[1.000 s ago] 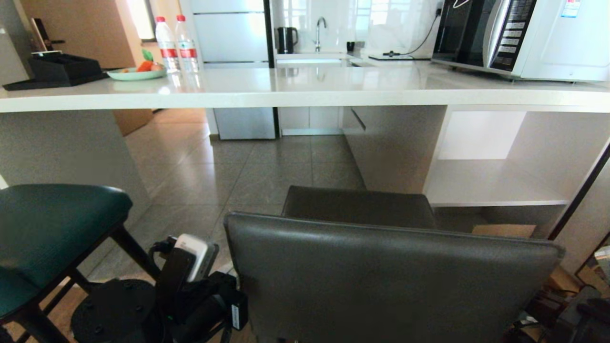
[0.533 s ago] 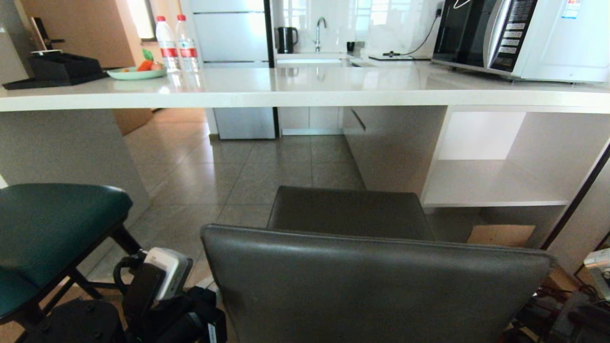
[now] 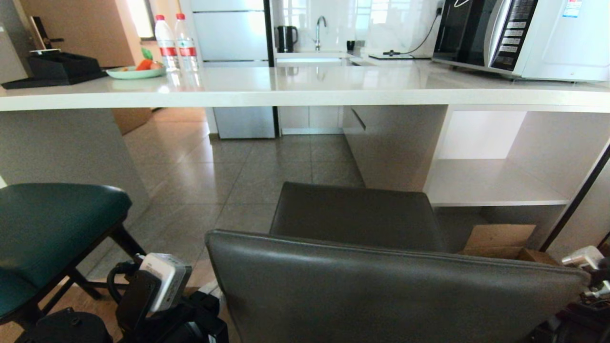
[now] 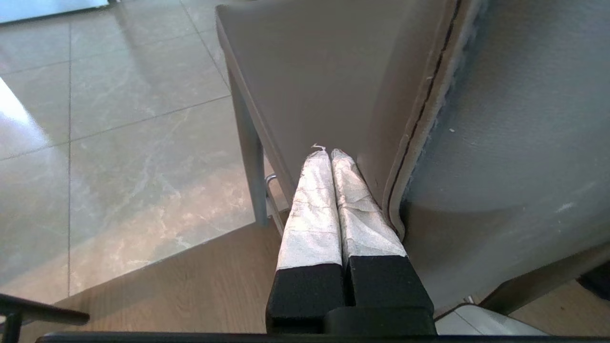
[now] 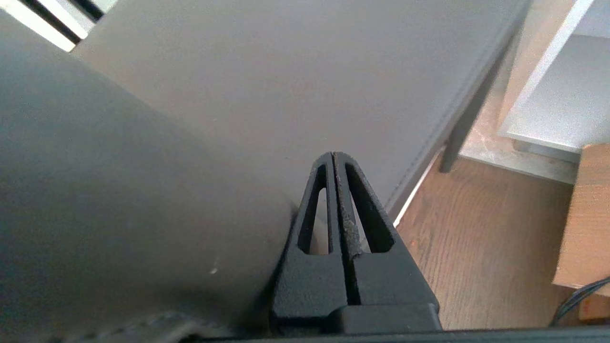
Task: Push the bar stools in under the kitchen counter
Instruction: Pull the gray chair out from under the dining table
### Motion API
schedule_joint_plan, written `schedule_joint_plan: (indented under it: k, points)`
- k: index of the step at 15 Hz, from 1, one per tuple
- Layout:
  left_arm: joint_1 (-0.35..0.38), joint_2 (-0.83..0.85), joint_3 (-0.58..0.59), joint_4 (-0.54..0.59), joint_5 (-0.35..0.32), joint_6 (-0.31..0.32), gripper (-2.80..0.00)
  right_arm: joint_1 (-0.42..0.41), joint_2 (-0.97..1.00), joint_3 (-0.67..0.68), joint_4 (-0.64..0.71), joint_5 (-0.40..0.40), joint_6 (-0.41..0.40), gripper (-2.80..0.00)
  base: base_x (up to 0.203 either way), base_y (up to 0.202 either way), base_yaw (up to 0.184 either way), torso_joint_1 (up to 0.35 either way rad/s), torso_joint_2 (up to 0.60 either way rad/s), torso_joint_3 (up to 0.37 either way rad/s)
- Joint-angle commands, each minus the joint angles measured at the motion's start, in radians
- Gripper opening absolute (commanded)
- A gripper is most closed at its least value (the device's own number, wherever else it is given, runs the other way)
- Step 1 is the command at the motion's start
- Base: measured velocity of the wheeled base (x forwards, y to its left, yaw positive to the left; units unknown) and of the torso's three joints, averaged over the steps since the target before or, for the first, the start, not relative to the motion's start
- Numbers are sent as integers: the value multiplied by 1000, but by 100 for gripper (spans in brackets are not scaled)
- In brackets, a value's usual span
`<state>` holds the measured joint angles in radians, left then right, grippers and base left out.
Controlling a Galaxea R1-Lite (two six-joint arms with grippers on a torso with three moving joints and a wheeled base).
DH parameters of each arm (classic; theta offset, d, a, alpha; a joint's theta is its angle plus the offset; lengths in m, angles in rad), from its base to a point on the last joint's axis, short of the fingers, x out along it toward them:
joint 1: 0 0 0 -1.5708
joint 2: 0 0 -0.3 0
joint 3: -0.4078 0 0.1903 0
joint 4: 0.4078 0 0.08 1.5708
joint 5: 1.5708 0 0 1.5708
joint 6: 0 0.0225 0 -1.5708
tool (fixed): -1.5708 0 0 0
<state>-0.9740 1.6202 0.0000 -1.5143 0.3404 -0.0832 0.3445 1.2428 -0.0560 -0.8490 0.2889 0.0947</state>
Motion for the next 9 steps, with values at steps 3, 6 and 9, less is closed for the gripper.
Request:
schedule_joint_plan:
  k: [3,6,9]
  points:
    - [0,-5,3,-16,-9,-1,-280,1,27,-25,-18,-3,0,-280,0,0,0,0,0,0]
    - [-1,-25,3,-16,-9,-1,-280,-1,28,-28,-18,-50,0,-280,0,0,0,0,0,0]
    - [9,-124,3,99,-8,-4,-280,-1,41,-42,-18,-56,0,-280,0,0,0,0,0,0]
